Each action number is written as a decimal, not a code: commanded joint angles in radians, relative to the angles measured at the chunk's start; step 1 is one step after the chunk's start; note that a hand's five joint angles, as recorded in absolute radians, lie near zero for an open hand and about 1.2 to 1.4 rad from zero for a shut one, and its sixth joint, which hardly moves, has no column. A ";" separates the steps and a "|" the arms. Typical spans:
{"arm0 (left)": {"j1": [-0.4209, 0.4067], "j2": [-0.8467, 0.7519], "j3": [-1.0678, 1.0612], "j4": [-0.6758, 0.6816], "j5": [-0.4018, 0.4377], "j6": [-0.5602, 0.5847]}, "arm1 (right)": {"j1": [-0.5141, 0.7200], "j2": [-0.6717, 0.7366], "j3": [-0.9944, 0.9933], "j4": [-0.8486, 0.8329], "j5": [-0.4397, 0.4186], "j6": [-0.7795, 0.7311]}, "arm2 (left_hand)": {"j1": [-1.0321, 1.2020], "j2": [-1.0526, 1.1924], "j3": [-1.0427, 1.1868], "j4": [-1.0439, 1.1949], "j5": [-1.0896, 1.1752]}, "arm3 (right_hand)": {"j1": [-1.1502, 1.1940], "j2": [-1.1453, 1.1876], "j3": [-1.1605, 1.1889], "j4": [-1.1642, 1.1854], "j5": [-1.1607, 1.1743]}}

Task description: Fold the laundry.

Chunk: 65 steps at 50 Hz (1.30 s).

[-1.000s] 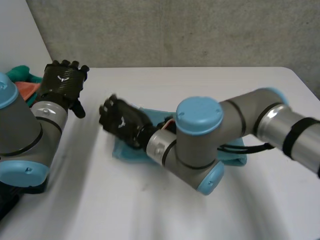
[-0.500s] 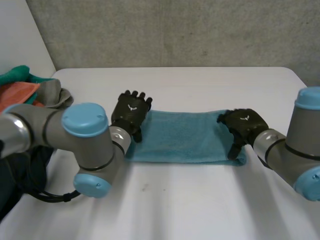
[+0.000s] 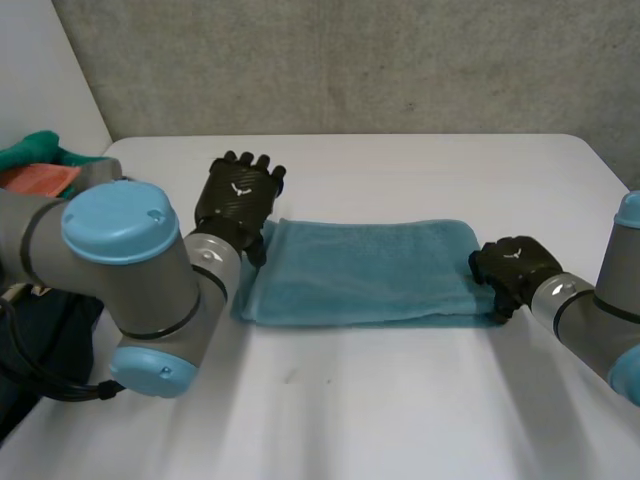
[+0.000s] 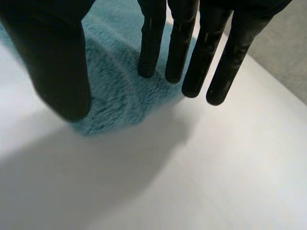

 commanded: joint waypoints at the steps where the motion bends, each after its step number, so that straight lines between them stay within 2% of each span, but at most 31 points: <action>1: 0.020 0.024 -0.023 -0.001 0.003 -0.049 | -0.016 0.002 0.036 -0.002 -0.063 0.027 | -0.028 -0.026 -0.034 -0.028 -0.049 | -0.068 -0.235 -0.244 -0.250 -0.227; 12: 0.023 0.015 -0.023 -0.001 0.003 -0.058 | -0.027 0.013 0.024 -0.057 -0.083 0.096 | -0.028 -0.026 -0.034 -0.028 -0.049 | 0.023 -0.144 -0.154 -0.159 -0.136; 15: 0.021 0.015 -0.025 -0.001 0.004 -0.058 | -0.027 0.040 0.018 -0.072 -0.080 0.096 | -0.028 -0.026 -0.034 -0.028 -0.049 | 0.137 -0.030 -0.039 -0.045 -0.022; 19: 0.023 0.015 -0.032 -0.001 0.004 -0.058 | -0.027 0.079 -0.011 -0.078 -0.071 0.090 | -0.028 -0.026 -0.034 -0.028 -0.049 | 0.664 0.497 0.487 0.482 0.505; 25: 0.029 0.018 -0.035 -0.001 0.004 -0.058 | -0.053 0.071 -0.033 -0.057 -0.063 0.077 | -0.028 -0.026 -0.034 -0.028 -0.049 | 0.665 0.498 0.489 0.483 0.506; 28: 0.038 0.027 -0.041 -0.006 0.003 -0.058 | -0.062 0.044 -0.053 -0.013 -0.054 0.021 | -0.028 -0.026 -0.034 -0.028 -0.049 | 0.665 0.498 0.489 0.483 0.506; 33: 0.070 0.069 -0.066 -0.023 0.006 -0.060 | -0.050 -0.021 -0.160 0.119 0.020 -0.182 | -0.028 -0.026 -0.034 -0.028 -0.049 | 0.665 0.498 0.489 0.483 0.506; 36: 0.095 0.085 -0.080 -0.024 0.006 -0.065 | 0.042 -0.018 -0.254 0.149 0.083 -0.258 | -0.028 -0.026 -0.034 -0.028 -0.049 | 0.665 0.498 0.489 0.483 0.506; 37: 0.098 0.089 -0.081 -0.024 0.004 -0.068 | 0.135 -0.010 -0.305 0.153 0.104 -0.293 | -0.028 -0.026 -0.034 -0.028 -0.049 | 0.665 0.498 0.489 0.483 0.506; 42: 0.127 0.109 -0.083 -0.026 0.003 -0.106 | 0.377 0.060 -0.445 0.143 0.089 -0.390 | -0.028 -0.026 -0.034 -0.028 -0.049 | 0.665 0.498 0.489 0.483 0.506; 44: 0.135 0.115 -0.081 -0.029 0.003 -0.121 | 0.465 0.099 -0.494 0.135 0.037 -0.436 | -0.028 -0.026 -0.034 -0.028 -0.049 | 0.665 0.498 0.489 0.483 0.506; 47: 0.150 0.132 -0.080 -0.030 0.003 -0.150 | 0.532 0.143 -0.518 0.123 -0.058 -0.458 | -0.028 -0.026 -0.034 -0.028 -0.049 | 0.665 0.498 0.489 0.483 0.506; 48: 0.153 0.135 -0.080 -0.030 0.003 -0.157 | 0.570 0.180 -0.527 0.118 -0.131 -0.461 | -0.028 -0.026 -0.034 -0.028 -0.049 | 0.665 0.498 0.489 0.483 0.506; 51: 0.156 0.138 -0.074 -0.030 0.004 -0.172 | 0.602 0.232 -0.533 0.124 -0.192 -0.467 | -0.028 -0.026 -0.034 -0.028 -0.049 | 0.665 0.498 0.489 0.483 0.506; 52: 0.156 0.138 -0.074 -0.032 0.004 -0.172 | 0.613 0.255 -0.533 0.126 -0.204 -0.463 | -0.028 -0.026 -0.034 -0.028 -0.049 | 0.588 0.421 0.411 0.406 0.429; 56: 0.155 0.138 -0.071 -0.033 0.006 -0.172 | 0.610 0.243 -0.531 0.118 -0.181 -0.418 | -0.028 -0.026 -0.034 -0.028 -0.049 | -0.294 -0.462 -0.471 -0.477 -0.454; 58: 0.150 0.136 -0.061 -0.037 0.008 -0.172 | 0.604 0.222 -0.534 0.113 -0.161 -0.356 | -0.028 -0.026 -0.034 -0.028 -0.049 | -0.556 -0.724 -0.733 -0.739 -0.716; 59: 0.149 0.135 -0.055 -0.037 0.008 -0.172 | 0.601 0.217 -0.538 0.109 -0.152 -0.313 | -0.028 -0.026 -0.034 -0.028 -0.049 | -0.556 -0.724 -0.733 -0.739 -0.716; 65: 0.110 0.098 0.011 -0.040 0.012 -0.172 | 0.463 0.100 -0.568 0.093 -0.022 0.184 | -0.028 -0.026 -0.034 -0.028 -0.049 | -0.556 -0.724 -0.733 -0.739 -0.716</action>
